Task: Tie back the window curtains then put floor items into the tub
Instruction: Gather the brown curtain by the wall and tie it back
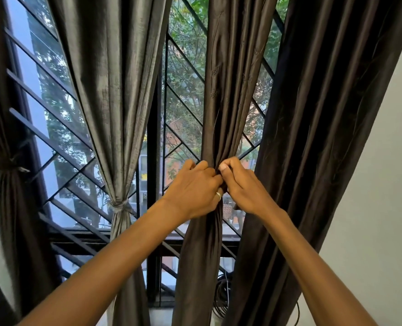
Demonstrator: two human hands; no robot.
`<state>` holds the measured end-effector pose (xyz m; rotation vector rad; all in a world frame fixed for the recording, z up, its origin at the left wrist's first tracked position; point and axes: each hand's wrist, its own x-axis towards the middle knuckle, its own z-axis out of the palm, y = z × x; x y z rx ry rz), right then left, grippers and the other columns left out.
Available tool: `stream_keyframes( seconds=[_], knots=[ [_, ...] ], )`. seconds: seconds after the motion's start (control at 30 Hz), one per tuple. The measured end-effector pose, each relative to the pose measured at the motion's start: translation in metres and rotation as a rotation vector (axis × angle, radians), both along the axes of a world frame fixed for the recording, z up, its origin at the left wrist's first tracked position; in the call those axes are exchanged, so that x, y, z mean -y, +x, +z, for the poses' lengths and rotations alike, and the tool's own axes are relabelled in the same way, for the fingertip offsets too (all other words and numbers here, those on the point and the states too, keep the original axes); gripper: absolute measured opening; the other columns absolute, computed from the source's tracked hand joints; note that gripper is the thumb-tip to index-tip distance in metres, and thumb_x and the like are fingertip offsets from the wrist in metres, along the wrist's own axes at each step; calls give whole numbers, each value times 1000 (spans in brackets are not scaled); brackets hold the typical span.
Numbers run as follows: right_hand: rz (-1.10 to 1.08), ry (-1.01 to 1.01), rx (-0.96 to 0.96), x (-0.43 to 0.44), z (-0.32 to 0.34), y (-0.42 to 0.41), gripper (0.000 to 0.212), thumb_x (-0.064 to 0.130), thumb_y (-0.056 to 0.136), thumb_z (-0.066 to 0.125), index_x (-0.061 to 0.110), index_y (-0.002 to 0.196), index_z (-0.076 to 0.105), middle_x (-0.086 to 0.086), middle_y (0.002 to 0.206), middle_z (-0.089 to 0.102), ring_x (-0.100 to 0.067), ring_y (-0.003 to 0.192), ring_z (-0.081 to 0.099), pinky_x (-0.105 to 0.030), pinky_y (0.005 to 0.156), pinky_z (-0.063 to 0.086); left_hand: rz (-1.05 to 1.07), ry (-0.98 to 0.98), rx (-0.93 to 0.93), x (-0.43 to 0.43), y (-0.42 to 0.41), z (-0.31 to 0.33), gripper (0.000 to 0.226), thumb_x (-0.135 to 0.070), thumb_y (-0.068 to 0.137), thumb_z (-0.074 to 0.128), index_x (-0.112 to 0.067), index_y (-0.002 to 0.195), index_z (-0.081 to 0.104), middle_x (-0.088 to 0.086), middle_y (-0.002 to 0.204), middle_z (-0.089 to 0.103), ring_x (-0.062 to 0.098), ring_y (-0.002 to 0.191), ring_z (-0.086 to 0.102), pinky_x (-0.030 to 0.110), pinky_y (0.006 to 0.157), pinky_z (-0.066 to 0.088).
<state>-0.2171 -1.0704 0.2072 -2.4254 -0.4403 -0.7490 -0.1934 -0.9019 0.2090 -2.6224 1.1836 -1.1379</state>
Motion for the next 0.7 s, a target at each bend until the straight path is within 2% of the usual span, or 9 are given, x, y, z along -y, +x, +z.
stream_keyframes(
  seconds=[0.17,0.27,0.37,0.43,0.5,0.53,0.6,0.67,0.7],
  knots=[
    [64,69,-25,6,-5,-5,21,39,108,33,24,100,47,7,64,49,-11,53,42,-43,56,38,29,63,-267,5,7,16,36,-39,96,35,-22,80,63,-2,85,57,21,99,46,45,93,31],
    [78,100,-53,11,-11,-7,16,35,107,35,26,107,47,7,65,50,-13,53,42,-50,56,39,38,72,-504,10,14,25,43,-40,98,33,-22,68,59,-2,83,55,20,102,43,48,99,27],
    [99,122,-86,14,-17,-9,12,30,104,37,29,112,46,8,64,48,-16,55,41,-54,58,41,71,79,-611,18,18,32,51,-43,98,31,-18,67,62,0,88,59,20,107,42,52,102,25],
    [91,110,-116,15,-20,-13,17,27,98,42,33,114,44,4,70,52,-23,60,47,-56,61,44,98,77,-657,21,21,35,53,-48,97,32,-19,65,62,1,90,63,21,109,44,51,100,27],
    [77,94,-143,13,-23,-19,30,24,92,53,36,117,41,2,77,54,-18,62,52,-52,62,47,130,60,-704,23,25,39,54,-51,94,34,-19,64,65,2,89,69,22,106,51,48,96,35],
    [66,93,-144,10,-25,-20,36,26,91,59,36,119,40,3,81,55,-13,64,54,-46,63,50,140,51,-723,25,25,42,55,-53,93,34,-19,63,66,3,87,70,23,102,55,47,95,39],
    [2,112,-113,3,-29,-22,47,42,86,72,36,119,40,8,89,56,-7,72,58,-34,66,53,157,51,-755,29,24,48,56,-55,94,34,-18,64,65,4,81,67,24,94,59,47,96,44],
    [-85,158,-67,-6,-33,-21,53,56,78,76,36,113,41,8,91,56,-7,77,59,-32,67,53,163,52,-775,34,22,51,55,-54,95,35,-17,65,63,4,79,62,25,90,59,50,96,46],
    [-119,184,-34,-10,-36,-20,51,56,78,77,35,110,42,9,92,56,-8,79,59,-33,66,53,162,50,-783,36,21,52,53,-53,94,37,-17,65,63,4,78,62,25,88,59,49,95,47]
  ],
)
